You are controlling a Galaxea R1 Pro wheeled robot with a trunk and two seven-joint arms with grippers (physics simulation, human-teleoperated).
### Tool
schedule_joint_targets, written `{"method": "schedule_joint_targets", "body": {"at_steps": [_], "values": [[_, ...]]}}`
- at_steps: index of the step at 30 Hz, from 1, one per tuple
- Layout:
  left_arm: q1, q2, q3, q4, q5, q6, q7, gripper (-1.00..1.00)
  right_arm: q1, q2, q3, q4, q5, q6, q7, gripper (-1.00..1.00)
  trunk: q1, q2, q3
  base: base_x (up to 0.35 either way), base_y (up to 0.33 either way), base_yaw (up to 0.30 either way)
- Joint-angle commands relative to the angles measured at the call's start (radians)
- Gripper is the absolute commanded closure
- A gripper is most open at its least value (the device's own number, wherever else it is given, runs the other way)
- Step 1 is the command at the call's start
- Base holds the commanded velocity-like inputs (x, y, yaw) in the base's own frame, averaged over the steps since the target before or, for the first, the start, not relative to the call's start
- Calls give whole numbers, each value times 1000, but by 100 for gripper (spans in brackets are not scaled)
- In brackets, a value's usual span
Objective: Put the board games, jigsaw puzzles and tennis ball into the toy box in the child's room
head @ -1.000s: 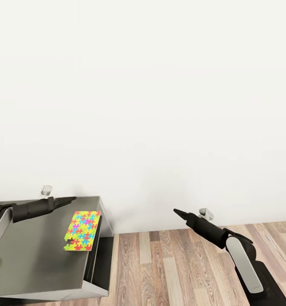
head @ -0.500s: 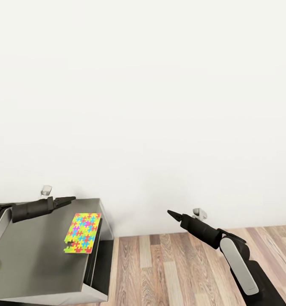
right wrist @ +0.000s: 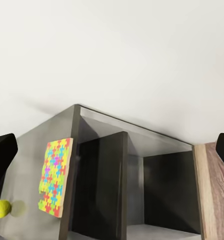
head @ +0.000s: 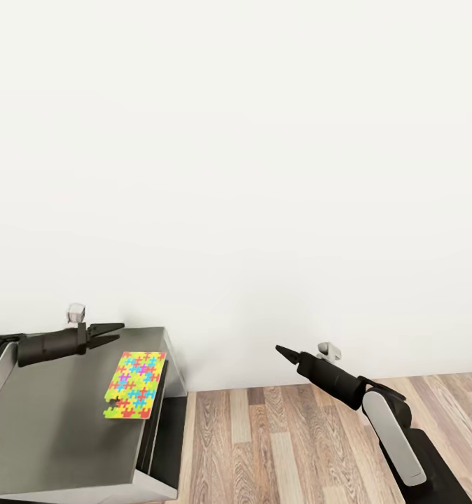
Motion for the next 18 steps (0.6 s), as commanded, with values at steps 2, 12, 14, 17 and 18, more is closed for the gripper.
{"method": "schedule_joint_targets", "body": {"at_steps": [2, 12, 14, 17, 18], "values": [[-1, 0, 0, -3, 0, 8, -17, -100, -1, 0, 0, -2, 0, 3, 2, -100, 8, -16, -8, 0, 0, 0], [-1, 0, -1, -7, 2, 10, -46, -100, 0, 8, 5, -5, 0, 2, 1, -100, 46, -86, -39, 0, 0, 0], [-1, 0, -2, -7, 1, 10, -61, -100, 0, 9, 7, -5, 0, 2, 1, -100, 54, -100, -45, 0, 0, 0], [-1, 0, -2, -7, -2, 10, -96, -100, 0, 9, 8, 2, 0, 1, 1, -100, 66, -121, -55, 0, 0, 0], [-1, 0, -2, -7, -4, 10, -108, -100, 0, 10, 8, 5, 0, 0, 1, -100, 69, -128, -58, 0, 0, 0]]}}
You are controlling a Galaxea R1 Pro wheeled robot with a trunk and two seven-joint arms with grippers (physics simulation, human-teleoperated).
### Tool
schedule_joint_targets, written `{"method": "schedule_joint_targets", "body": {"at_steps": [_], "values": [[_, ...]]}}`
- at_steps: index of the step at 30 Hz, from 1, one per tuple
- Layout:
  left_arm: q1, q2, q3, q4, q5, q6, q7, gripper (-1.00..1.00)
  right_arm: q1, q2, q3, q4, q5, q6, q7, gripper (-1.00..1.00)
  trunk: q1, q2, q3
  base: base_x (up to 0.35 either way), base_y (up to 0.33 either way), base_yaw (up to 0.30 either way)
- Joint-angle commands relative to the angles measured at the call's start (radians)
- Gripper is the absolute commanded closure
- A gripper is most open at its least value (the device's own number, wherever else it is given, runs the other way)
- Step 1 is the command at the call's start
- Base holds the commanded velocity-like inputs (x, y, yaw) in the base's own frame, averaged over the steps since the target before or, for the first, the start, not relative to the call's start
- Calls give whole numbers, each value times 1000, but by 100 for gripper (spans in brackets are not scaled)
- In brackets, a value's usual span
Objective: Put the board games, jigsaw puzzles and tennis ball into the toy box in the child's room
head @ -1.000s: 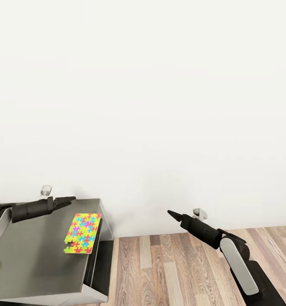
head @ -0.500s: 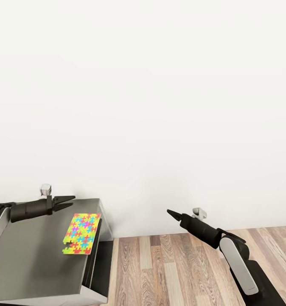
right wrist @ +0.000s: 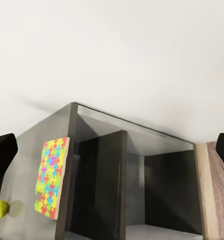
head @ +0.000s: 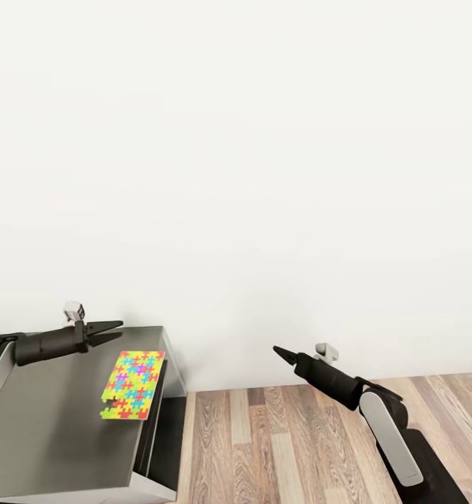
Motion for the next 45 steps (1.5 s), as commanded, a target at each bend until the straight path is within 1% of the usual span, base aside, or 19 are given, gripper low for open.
{"method": "schedule_joint_targets", "body": {"at_steps": [1, 3, 6, 8, 12, 13, 14, 16, 19, 20, 23, 26, 28, 30, 33, 36, 38, 42, 45], "values": [[-1, 0, -1, 0, 1, 8, -10, -100, -1, 0, 1, 3, 0, -1, 2, -100, 4, -8, -4, 0, 0, 0], [-1, 0, -4, 0, -1, 8, -17, -100, -1, 1, 16, 11, 0, -16, 2, -100, 12, -22, -8, 0, 0, 0], [-1, -1, -7, -1, 0, 8, -23, -100, -4, 2, 76, 22, 1, -36, 1, -100, 23, -43, -14, 0, 0, 0], [-1, -1, -10, -17, 2, 9, -26, -100, -13, 3, 134, 28, -2, -47, 0, -100, 31, -57, -17, 0, 0, 17], [-1, -2, -14, -42, 4, 14, -39, -100, -17, 8, 164, 32, -11, -45, 0, -100, 46, -85, -27, 0, 0, 20], [0, -2, -16, -49, 3, 19, -49, -100, -20, 17, 170, 35, -14, -44, 1, -100, 50, -92, -30, 0, 0, 8], [0, -1, -17, -53, 3, 22, -64, -100, -25, 34, 174, 43, -16, -39, 0, -100, 54, -99, -32, 0, 0, 5], [1, 0, -18, -58, 1, 25, -99, -100, -70, 87, 179, 112, -18, 6, 1, -100, 62, -113, -39, 0, 0, 3], [1, -1, -19, -65, -1, 26, -129, -100, -176, 164, 178, 313, -19, 123, 3, -100, 73, -134, -48, 0, 0, 0], [1, -1, -20, -68, -1, 26, -133, -100, -200, 182, 177, 368, -18, 142, 5, -100, 77, -141, -51, 0, 0, 0], [1, -2, -21, -73, 0, 26, -139, -100, -229, 207, 175, 429, -17, 152, 8, -100, 88, -162, -60, 0, 0, 0], [1, -7, -27, -93, 1, 26, -148, -100, -239, 216, 175, 448, -16, 135, 7, -100, 100, -183, -70, 0, 0, 0], [1, -11, -47, -116, 2, 26, -153, -100, -244, 221, 176, 453, -16, 122, 1, -100, 108, -197, -76, 0, 0, 0], [1, -12, -64, -127, 3, 26, -155, -100, -245, 225, 176, 455, -16, 117, -1, -100, 108, -197, -76, 0, 0, 0], [1, -13, -80, -138, 5, 26, -157, -100, -246, 228, 176, 458, -17, 117, -3, -100, 115, -211, -82, 0, 0, 0], [1, -14, -86, -149, 7, 26, -158, -100, -248, 233, 176, 458, -19, 121, -4, -100, 127, -232, -92, 0, 0, 0], [1, -14, -87, -152, 7, 26, -159, -100, -249, 240, 175, 458, -20, 124, -2, -100, 127, -232, -92, 0, 0, 0], [1, -13, -87, -154, 7, 26, -159, -100, -249, 241, 173, 457, -23, 129, 5, -100, 127, -232, -92, 0, 0, 0], [1, -13, -88, -155, 7, 26, -159, -100, -250, 239, 170, 458, -40, 131, 6, -100, 127, -232, -92, 0, 0, 0]]}}
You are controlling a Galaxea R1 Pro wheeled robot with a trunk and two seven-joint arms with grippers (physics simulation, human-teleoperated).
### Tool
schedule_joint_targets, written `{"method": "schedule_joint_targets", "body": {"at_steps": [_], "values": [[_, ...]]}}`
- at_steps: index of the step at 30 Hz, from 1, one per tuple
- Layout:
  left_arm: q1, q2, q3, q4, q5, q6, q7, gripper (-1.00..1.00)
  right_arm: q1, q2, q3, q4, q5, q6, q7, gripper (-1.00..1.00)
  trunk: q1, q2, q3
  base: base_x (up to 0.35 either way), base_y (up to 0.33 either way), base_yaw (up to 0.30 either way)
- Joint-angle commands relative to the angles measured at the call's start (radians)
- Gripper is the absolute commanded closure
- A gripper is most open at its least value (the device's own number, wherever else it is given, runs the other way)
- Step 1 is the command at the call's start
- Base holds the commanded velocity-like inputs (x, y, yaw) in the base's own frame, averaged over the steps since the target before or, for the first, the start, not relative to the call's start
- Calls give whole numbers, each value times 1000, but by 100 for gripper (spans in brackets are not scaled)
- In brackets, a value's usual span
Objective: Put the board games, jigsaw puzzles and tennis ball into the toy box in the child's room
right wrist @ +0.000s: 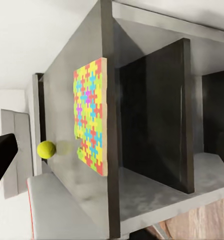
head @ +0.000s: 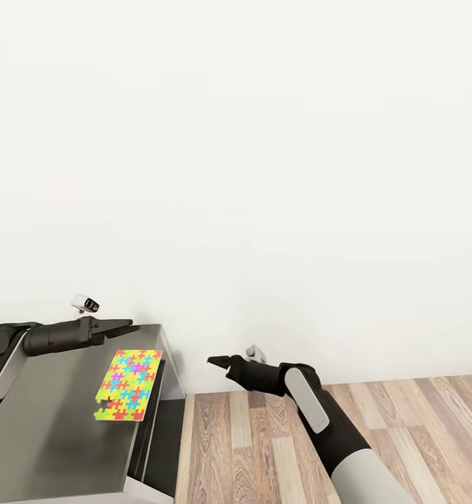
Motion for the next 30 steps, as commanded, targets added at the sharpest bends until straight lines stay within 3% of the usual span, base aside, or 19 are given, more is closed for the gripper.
{"method": "schedule_joint_targets", "body": {"at_steps": [1, 30], "values": [[0, 0, -1, -1, 2, 11, -2, -100, 0, -1, -2, 0, -3, 3, 6, -100, 0, -1, -1, 0, 0, 0], [1, -2, -1, -2, 0, 11, -2, -100, 0, -10, -13, 4, -18, 2, 9, -100, 0, -1, -1, 0, 74, 0]]}}
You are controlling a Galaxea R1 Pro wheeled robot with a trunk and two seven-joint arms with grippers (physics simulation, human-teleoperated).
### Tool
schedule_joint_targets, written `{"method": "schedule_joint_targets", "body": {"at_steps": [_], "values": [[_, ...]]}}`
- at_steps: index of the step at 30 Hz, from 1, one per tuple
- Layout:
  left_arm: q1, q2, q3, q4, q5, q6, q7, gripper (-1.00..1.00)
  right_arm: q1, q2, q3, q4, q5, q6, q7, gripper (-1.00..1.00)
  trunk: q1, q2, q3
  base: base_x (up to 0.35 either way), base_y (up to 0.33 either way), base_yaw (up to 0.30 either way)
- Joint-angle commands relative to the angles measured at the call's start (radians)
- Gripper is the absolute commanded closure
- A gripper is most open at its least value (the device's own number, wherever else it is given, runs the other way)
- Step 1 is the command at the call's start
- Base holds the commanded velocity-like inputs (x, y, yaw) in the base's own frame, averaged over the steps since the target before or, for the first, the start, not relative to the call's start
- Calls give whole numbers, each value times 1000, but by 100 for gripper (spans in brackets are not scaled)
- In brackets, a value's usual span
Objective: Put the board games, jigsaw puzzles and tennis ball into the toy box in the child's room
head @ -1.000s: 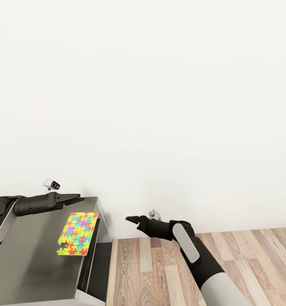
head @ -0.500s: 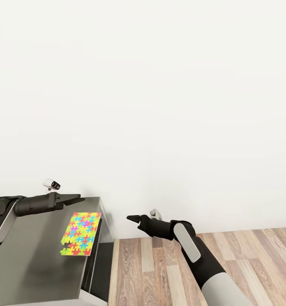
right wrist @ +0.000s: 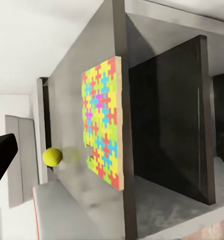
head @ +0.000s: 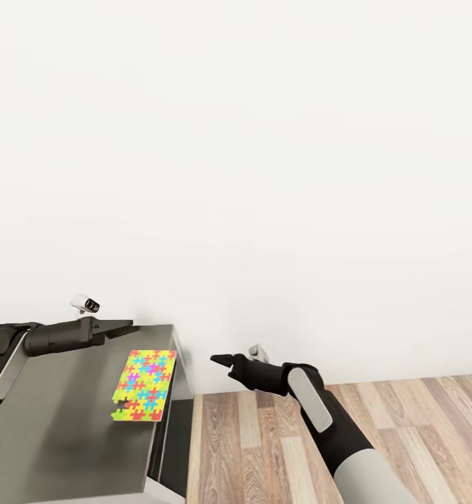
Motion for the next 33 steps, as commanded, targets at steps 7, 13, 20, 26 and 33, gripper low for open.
{"method": "schedule_joint_targets", "body": {"at_steps": [7, 13, 20, 26, 33], "values": [[0, 0, 0, 0, 2, 11, -2, -100, -1, 0, -5, 0, 5, 2, 5, -100, 0, -1, -1, 0, 89, 0], [0, 0, -1, 0, 2, 11, -2, -100, 0, -1, -5, 0, 6, 2, 6, -100, 0, -1, -1, 0, 131, 0], [0, 0, -1, 0, 2, 11, -2, -100, -1, -1, -5, 0, 6, 3, 6, -100, 0, -1, -1, 0, 91, 0], [0, 0, -1, 0, 2, 11, -2, -100, 0, -3, -6, 0, 6, 3, 6, -100, 0, -1, -1, 0, 97, 0], [0, 0, -1, -1, 2, 11, -2, -100, 0, -7, -8, 0, 6, 3, 22, -100, 0, -1, -1, 0, 148, 0]]}}
